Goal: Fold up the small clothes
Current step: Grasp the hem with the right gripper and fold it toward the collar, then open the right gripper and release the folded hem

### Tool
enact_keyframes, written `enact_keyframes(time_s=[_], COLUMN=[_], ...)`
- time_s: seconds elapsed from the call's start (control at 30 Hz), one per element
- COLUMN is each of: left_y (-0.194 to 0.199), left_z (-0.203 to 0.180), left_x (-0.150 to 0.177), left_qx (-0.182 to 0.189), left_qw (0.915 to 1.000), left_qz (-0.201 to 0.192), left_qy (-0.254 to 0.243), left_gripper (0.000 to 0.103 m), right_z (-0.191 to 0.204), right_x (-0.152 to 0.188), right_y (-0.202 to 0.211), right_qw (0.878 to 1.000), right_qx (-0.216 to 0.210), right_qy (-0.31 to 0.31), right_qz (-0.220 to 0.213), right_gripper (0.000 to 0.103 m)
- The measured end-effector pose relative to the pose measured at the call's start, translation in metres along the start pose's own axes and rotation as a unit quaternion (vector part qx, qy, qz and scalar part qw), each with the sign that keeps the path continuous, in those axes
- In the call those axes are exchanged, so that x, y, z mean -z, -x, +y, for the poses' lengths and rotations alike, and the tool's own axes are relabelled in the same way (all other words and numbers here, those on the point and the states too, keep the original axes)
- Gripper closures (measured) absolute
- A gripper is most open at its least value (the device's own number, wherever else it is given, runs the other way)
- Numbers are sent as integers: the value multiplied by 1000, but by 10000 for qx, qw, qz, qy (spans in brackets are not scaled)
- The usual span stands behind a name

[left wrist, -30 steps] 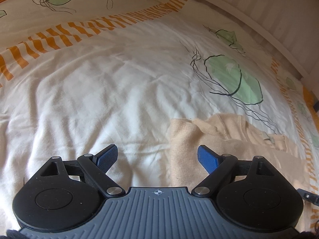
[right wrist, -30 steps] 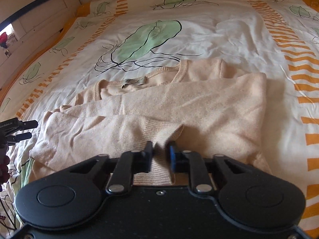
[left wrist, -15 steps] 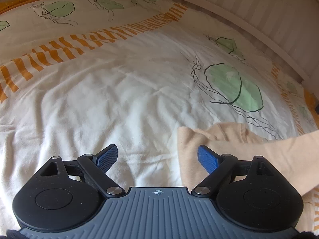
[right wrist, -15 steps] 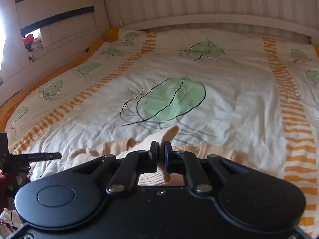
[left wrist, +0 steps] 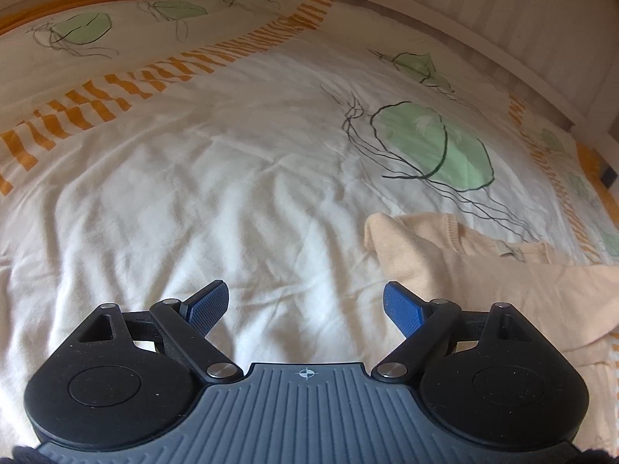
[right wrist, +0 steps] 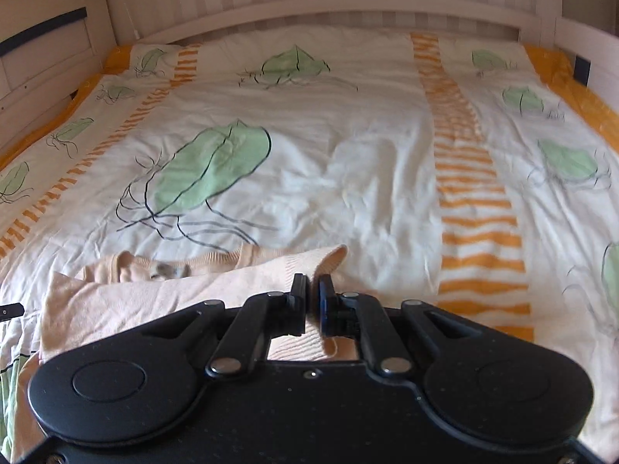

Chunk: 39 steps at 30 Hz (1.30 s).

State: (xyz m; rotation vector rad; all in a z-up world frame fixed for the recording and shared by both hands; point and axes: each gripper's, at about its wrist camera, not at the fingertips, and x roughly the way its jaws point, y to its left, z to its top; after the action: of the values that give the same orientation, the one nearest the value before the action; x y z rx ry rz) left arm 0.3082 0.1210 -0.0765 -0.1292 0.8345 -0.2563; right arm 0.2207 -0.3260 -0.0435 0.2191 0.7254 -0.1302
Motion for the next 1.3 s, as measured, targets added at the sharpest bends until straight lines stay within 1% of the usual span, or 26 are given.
enact_keyframes(time_s=[0.1, 0.2, 0.33, 0.47, 0.6, 0.67, 0.77, 0.83, 0.93, 1.0, 1.03, 1.07, 1.13, 1.17, 1.23, 1.3], left_y=[1, 5, 15, 10, -11, -24, -40, -46, -47, -48, -49, -51, -51, -50, -47, -39], left_z=[-18, -38, -59, -86, -100, -99, -87, -74, -54, -49, -47, -44, -37, -35, -36, -39], left_x=[4, 10, 8, 1, -5, -4, 2, 5, 7, 8, 9, 10, 10, 9, 7, 4], left_qx=[183, 206, 308, 159, -54, -307, -870, -1133, -1224, -1339, -1458, -1468, -1350, -1335, -1391, -1419], left_qw=[9989, 9951, 9928, 9869, 9842, 9819, 9733, 9690, 9698, 9670, 9633, 9625, 9690, 9703, 9701, 9713], left_qz=[27, -25, -176, -136, 13, 169, 358, 399, 501, 532, 583, 617, 637, 647, 630, 513], left_qy=[-440, -968, -1144, -1601, -1769, -1862, -2092, -2158, -2047, -2102, -2175, -2197, -1969, -1910, -1888, -1838], left_gripper=[16, 16, 16, 16, 16, 16, 16, 14, 14, 14, 14, 14, 14, 14, 14, 15], right_z=[-3, -2, 2, 4, 6, 7, 6, 5, 2, 1, 1, 0, -3, -6, -12, -17], right_x=[14, 24, 32, 35, 37, 37, 36, 34, 31, 30, 30, 30, 31, 33, 38, 43], right_y=[-9, -11, -11, -10, -7, -5, -2, 1, 3, 4, 3, 1, -7, -12, -25, -37], right_qw=[9999, 9997, 9997, 9996, 9994, 9992, 9989, 9987, 9981, 9978, 9978, 9979, 9984, 9987, 9988, 9988], right_qx=[-4, -58, -167, -273, -351, -395, -464, -492, -597, -637, -641, -631, -564, -519, -415, -204], right_qy=[-100, -135, -77, -21, 20, 18, 10, 33, 4, 12, 32, 47, 34, -6, -70, -86], right_qz=[131, 190, 181, 118, 52, 20, -38, -94, -145, -174, -183, -167, -74, 2, 247, 428], right_gripper=[90, 90, 90, 90, 90, 90, 89, 89, 88, 88, 87, 87, 87, 87, 81, 80])
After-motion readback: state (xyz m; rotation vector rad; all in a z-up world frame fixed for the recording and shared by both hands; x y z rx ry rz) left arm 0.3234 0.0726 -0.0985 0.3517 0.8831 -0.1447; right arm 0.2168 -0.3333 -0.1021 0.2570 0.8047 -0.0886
